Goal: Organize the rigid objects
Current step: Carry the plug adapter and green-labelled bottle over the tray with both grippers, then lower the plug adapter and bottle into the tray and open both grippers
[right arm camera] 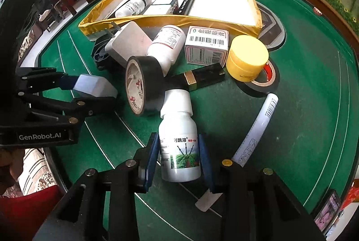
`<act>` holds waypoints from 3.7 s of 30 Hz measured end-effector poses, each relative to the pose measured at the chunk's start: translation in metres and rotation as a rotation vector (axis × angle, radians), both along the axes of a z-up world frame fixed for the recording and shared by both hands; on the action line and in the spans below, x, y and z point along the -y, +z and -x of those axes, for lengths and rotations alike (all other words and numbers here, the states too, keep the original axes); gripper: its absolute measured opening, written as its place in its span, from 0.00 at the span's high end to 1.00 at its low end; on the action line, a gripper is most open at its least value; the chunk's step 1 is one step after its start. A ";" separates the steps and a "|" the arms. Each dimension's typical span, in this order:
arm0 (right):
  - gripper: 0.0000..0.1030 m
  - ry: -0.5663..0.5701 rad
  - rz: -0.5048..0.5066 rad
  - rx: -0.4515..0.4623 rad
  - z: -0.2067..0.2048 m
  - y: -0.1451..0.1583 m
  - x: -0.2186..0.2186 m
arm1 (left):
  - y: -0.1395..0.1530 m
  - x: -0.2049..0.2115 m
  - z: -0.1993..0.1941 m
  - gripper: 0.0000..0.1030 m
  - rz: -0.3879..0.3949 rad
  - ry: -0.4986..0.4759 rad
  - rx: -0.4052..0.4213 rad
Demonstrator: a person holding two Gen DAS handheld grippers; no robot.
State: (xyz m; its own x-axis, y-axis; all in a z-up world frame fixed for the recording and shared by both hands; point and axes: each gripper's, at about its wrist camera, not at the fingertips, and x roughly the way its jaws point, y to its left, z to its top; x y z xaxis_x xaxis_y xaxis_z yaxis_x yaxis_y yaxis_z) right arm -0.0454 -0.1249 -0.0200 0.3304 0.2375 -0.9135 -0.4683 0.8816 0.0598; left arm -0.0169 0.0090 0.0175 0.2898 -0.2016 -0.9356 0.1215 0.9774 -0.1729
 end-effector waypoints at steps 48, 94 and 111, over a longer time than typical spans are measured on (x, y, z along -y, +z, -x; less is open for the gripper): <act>0.67 -0.074 -0.138 0.105 -0.003 0.060 0.020 | 0.075 -0.021 -0.024 0.42 0.091 0.037 0.146; 0.67 -0.093 -0.136 0.141 -0.089 0.076 -0.012 | 0.037 -0.061 -0.125 0.42 0.087 0.093 0.106; 0.67 -0.093 -0.016 0.078 -0.169 0.042 -0.035 | 0.033 -0.062 -0.154 0.42 -0.042 0.101 0.127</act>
State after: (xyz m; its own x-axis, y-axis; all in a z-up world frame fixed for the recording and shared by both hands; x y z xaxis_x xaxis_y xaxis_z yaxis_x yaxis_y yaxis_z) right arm 0.1235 -0.0898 0.0224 0.4218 0.2164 -0.8805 -0.3881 0.9207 0.0403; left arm 0.1367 0.0709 0.0501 0.4233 -0.1265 -0.8971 0.0407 0.9919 -0.1207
